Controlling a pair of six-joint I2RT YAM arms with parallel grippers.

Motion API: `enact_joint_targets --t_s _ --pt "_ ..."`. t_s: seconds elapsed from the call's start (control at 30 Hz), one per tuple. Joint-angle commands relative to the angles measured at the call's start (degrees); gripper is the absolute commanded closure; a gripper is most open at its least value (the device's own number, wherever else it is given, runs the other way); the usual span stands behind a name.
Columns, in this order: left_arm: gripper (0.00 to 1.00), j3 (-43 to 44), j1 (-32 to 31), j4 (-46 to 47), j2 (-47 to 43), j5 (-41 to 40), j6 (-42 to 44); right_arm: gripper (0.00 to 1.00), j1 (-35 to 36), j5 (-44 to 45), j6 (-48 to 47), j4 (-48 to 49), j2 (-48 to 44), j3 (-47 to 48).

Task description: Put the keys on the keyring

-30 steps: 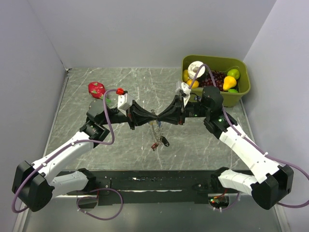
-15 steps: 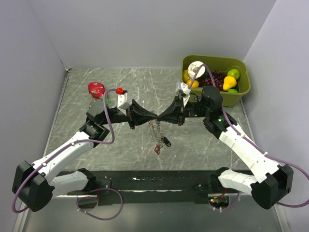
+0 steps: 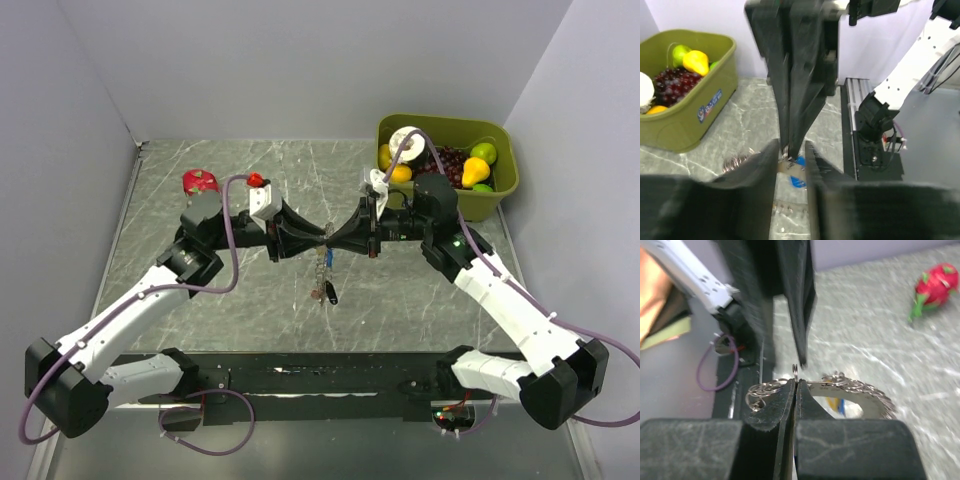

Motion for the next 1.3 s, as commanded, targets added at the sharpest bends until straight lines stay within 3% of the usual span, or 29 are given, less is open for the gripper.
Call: enact_joint_targets --t_s 0.0,0.13,0.3,0.6,0.77,0.9,1.0,1.27 --pt "0.61 8.6 -0.2 -14.5 -0.6 -3.2 9.8 1.00 0.1 6.1 -7.6 -10.8 1.3 6.0" --pt "0.40 14.4 0.2 -26.6 2.0 -2.4 15.6 1.00 0.1 8.0 -10.9 -17.7 2.4 8.4" --pt "0.33 25.3 0.2 -46.6 10.7 -0.3 23.2 1.00 0.6 10.1 -12.7 -22.5 4.7 10.0" --pt "0.30 28.4 -1.7 -49.1 17.5 -2.2 26.2 1.00 2.0 12.7 -14.4 -24.6 4.6 9.4" --pt "0.38 29.9 -3.3 -50.4 20.4 -1.1 26.8 1.00 1.9 12.3 -14.1 -23.7 4.6 8.8" --pt "0.59 30.0 -3.9 -50.1 21.1 -1.0 27.0 1.00 1.9 12.0 -14.0 -23.2 4.4 8.4" --pt "0.69 30.1 -4.0 -50.1 21.5 -0.9 26.8 1.00 1.9 12.1 -13.8 -22.7 4.0 8.0" --pt "0.73 30.9 -4.5 -51.1 22.7 -1.1 26.9 1.00 1.9 12.5 -13.2 -21.0 2.4 6.7"
